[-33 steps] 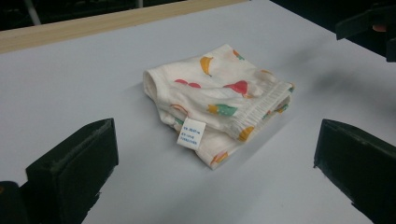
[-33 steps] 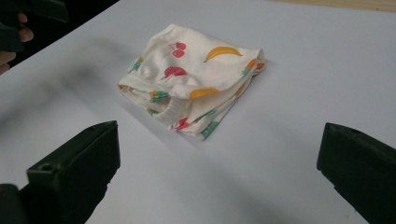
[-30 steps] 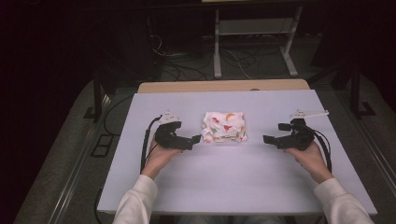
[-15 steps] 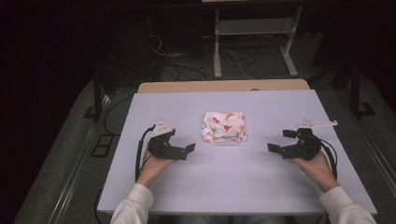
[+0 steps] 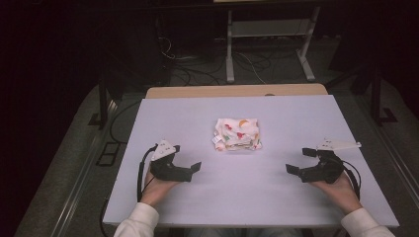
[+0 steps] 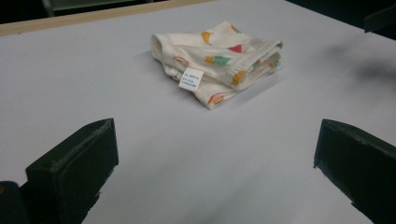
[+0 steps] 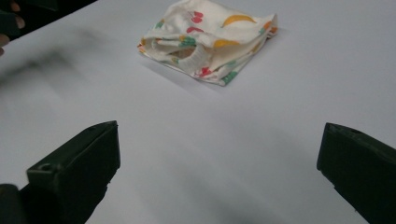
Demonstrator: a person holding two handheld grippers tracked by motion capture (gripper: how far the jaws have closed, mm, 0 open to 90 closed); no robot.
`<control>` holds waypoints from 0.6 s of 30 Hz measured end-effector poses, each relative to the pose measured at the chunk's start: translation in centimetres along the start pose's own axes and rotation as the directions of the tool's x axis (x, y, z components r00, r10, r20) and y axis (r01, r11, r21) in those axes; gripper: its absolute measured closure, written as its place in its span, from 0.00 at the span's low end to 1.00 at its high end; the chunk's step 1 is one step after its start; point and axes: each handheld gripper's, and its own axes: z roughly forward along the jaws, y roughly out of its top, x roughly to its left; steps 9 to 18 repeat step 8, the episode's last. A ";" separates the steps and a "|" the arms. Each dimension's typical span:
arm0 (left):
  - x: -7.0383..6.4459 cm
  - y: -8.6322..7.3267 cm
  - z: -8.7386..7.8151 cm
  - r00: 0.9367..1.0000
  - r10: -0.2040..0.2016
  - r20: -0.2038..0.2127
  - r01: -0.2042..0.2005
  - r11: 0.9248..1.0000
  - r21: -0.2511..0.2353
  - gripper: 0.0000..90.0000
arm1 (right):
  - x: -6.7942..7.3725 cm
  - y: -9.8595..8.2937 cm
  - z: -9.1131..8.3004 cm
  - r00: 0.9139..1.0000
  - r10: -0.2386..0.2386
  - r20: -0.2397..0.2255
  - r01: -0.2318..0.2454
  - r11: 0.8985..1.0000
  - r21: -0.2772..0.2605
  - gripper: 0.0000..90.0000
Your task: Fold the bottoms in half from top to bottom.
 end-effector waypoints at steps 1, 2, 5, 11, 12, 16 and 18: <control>0.0 -0.2 0.0 1.000 -0.002 0.000 0.002 1.000 0.002 0.00 | -0.1 -0.1 -0.1 1.000 0.001 0.007 -0.001 1.000 0.000 0.00; 0.0 -0.3 0.0 1.000 -0.001 0.001 0.001 1.000 0.005 0.00 | -0.2 -0.3 -0.2 1.000 -0.002 0.013 0.002 1.000 -0.002 0.00; 0.1 -0.4 0.0 1.000 0.009 -0.001 -0.009 1.000 0.011 0.00 | -0.1 -0.4 -0.3 0.999 -0.018 0.026 0.018 1.000 0.001 0.00; -0.1 -0.4 0.0 1.000 0.017 0.006 -0.017 1.000 0.011 0.00 | -0.1 -0.5 -0.4 1.000 -0.013 0.022 0.013 1.000 -0.003 0.00; -0.1 -0.4 0.0 1.000 0.017 0.006 -0.017 1.000 0.011 0.00 | -0.1 -0.5 -0.4 1.000 -0.013 0.022 0.013 1.000 -0.003 0.00; -0.1 -0.4 0.0 1.000 0.017 0.006 -0.017 1.000 0.011 0.00 | -0.1 -0.5 -0.4 1.000 -0.013 0.022 0.013 1.000 -0.003 0.00; -0.1 -0.4 0.0 1.000 0.017 0.006 -0.017 1.000 0.011 0.00 | -0.1 -0.5 -0.4 1.000 -0.013 0.022 0.013 1.000 -0.003 0.00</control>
